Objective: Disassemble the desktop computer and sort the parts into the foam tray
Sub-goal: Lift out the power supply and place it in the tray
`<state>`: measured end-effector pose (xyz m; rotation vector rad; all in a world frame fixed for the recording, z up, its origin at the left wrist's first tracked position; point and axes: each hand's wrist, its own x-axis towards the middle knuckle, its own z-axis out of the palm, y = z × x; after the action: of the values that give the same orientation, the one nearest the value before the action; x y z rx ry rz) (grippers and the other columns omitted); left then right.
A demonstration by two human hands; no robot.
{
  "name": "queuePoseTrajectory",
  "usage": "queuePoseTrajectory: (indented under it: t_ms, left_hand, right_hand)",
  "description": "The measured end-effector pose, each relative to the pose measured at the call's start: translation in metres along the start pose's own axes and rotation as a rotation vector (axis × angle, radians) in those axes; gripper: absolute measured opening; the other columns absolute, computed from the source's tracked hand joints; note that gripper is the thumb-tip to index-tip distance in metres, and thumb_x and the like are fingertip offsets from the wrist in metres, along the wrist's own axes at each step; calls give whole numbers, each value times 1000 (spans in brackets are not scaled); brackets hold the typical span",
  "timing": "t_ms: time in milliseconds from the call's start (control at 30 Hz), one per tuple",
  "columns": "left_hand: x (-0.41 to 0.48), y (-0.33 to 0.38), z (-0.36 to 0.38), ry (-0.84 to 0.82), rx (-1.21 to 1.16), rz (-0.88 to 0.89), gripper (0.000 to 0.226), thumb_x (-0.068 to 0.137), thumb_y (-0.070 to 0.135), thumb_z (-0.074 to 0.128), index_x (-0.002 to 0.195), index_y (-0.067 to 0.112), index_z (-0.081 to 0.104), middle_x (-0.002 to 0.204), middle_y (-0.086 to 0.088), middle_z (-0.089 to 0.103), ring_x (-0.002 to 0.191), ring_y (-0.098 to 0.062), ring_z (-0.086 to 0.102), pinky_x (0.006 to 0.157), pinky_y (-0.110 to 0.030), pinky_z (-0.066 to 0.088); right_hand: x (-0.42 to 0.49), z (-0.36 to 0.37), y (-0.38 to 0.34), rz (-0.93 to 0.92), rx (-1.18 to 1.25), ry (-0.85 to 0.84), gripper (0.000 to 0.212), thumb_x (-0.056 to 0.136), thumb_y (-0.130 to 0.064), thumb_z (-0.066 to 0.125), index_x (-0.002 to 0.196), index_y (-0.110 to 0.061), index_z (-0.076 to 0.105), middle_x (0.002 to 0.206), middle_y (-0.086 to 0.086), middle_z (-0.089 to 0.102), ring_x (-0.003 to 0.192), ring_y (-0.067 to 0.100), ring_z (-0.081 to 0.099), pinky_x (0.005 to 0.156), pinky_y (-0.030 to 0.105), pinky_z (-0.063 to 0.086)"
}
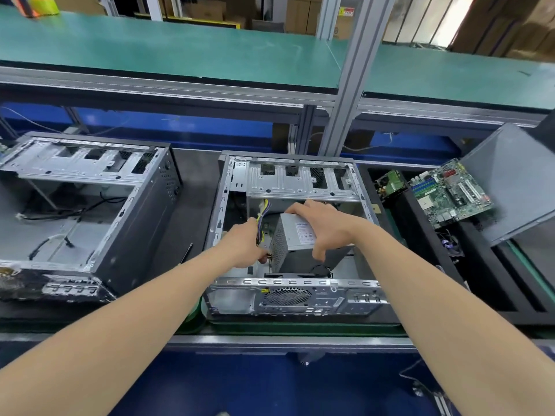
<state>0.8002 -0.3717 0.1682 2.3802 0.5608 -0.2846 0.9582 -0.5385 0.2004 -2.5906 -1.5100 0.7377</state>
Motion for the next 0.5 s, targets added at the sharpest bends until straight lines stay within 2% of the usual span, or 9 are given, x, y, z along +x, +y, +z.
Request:
queuePoseTrajectory:
  t_ms: [33, 100, 167, 200, 267, 333, 433, 500]
  left_hand:
    - [-2, 2, -2, 0, 26, 16, 35, 86, 21, 77, 112, 15, 53, 98, -2, 73, 95, -22, 67, 76, -36, 54]
    - [-4, 3, -6, -13, -3, 28, 26, 77, 20, 82, 94, 16, 62, 86, 2, 73, 85, -19, 67, 64, -30, 49]
    - [-5, 5, -13, -57, -147, 34, 25, 71, 19, 86, 74, 15, 61, 71, 2, 69, 72, -18, 64, 63, -29, 48]
    - [-5, 7, -16, -90, -248, 59, 23, 70, 14, 86, 70, 15, 62, 67, 1, 69, 69, -19, 65, 65, -31, 50]
    - [-5, 10, -22, -107, -454, 134, 16, 74, 4, 80, 77, 15, 68, 76, -5, 74, 78, -22, 70, 77, -37, 54]
    - [-4, 12, -26, -54, -541, 209, 16, 84, 2, 71, 92, 15, 68, 89, -7, 77, 88, -22, 73, 84, -38, 54]
    - [-2, 18, -22, 43, -438, 296, 20, 100, 13, 56, 102, 27, 69, 99, 1, 75, 98, -17, 70, 89, -35, 53]
    - [1, 22, -18, 115, -378, 293, 22, 105, 20, 52, 110, 32, 70, 109, 9, 71, 105, -11, 64, 92, -32, 49]
  right_hand:
    - [-3, 1, 2, -4, -1, 6, 117, 53, -19, 93, 150, -37, 30, 120, 1, 42, 112, 27, 43, 97, 48, 45]
    - [-7, 5, 7, -17, -5, 36, 116, 51, -21, 93, 148, -34, 31, 119, 1, 44, 111, 25, 44, 96, 44, 41]
    - [-12, 10, 10, -18, 12, 73, 114, 50, -22, 92, 146, -34, 32, 118, 0, 44, 109, 23, 44, 94, 41, 37]
    - [-13, 11, 11, -12, 20, 89, 114, 50, -23, 92, 146, -34, 32, 118, 0, 44, 109, 22, 44, 94, 41, 37]
    - [-14, 13, 10, 8, 27, 115, 113, 49, -24, 92, 144, -35, 32, 118, -1, 45, 109, 22, 44, 95, 43, 38]
    - [-13, 14, 7, 22, 8, 130, 111, 50, -30, 91, 144, -35, 32, 118, -1, 45, 109, 22, 45, 97, 43, 39]
    - [-8, 21, -5, 25, -89, 146, 109, 58, -47, 90, 148, -32, 31, 117, -2, 44, 112, 24, 48, 95, 42, 38]
    - [-4, 25, -17, 25, -172, 169, 117, 63, -65, 86, 156, -29, 26, 114, -3, 43, 112, 24, 50, 92, 41, 39]
